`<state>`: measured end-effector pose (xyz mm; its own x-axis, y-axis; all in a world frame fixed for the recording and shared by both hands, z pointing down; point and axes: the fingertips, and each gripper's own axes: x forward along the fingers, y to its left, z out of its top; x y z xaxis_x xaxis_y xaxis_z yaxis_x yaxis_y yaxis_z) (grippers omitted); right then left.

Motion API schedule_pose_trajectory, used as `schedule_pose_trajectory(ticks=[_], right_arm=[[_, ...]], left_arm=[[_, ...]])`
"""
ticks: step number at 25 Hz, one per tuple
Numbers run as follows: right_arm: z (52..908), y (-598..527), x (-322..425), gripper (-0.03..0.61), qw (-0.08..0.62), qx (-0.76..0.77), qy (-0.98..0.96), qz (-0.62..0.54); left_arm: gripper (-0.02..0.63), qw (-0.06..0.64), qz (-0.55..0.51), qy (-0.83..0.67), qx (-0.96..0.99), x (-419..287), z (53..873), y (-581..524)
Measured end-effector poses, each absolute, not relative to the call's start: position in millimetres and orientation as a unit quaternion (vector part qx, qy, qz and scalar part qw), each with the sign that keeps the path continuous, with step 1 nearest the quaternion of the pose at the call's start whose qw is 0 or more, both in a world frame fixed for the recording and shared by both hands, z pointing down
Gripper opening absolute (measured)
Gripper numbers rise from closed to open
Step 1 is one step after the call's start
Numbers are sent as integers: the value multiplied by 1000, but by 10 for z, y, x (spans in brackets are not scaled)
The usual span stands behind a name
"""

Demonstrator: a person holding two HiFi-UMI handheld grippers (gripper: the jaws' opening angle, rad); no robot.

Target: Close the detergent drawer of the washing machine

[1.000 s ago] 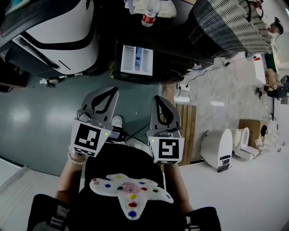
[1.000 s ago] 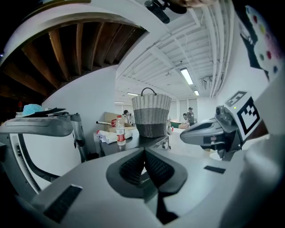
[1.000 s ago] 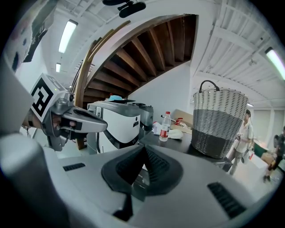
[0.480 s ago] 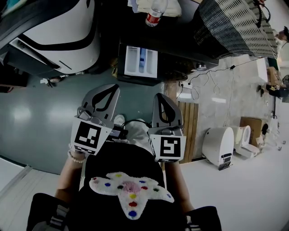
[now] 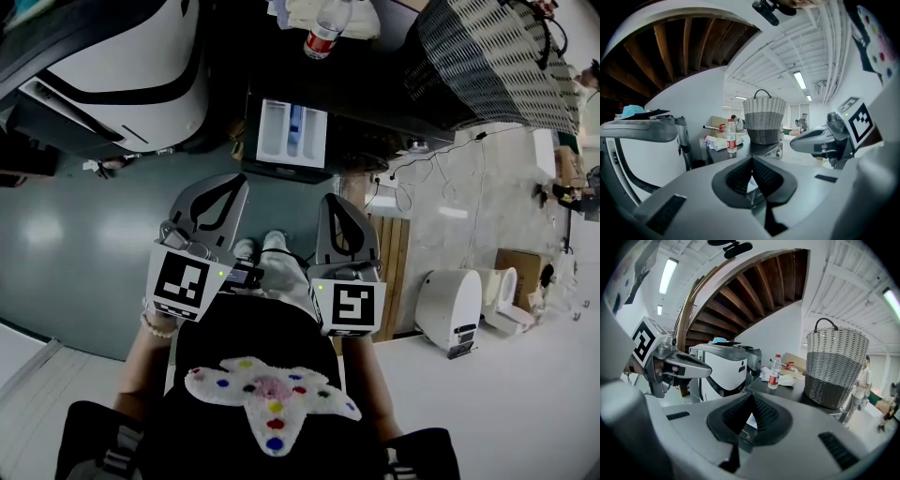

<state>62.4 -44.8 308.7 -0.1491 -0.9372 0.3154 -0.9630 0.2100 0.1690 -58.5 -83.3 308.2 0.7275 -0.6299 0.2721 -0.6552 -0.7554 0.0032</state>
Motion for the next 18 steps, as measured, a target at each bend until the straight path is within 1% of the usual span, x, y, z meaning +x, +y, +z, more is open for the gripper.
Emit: schedule_pose_trajectory(ticks=[13,18], right_arm=[[3054,-785,757,3,166,599,-782,44],[3123,-864,773,3,167,593,-786,49]], left_arm=[[12,63,124,-385,912,-459,3048,-1115],[12,49,131,-389,911,-454,3080,-1126]])
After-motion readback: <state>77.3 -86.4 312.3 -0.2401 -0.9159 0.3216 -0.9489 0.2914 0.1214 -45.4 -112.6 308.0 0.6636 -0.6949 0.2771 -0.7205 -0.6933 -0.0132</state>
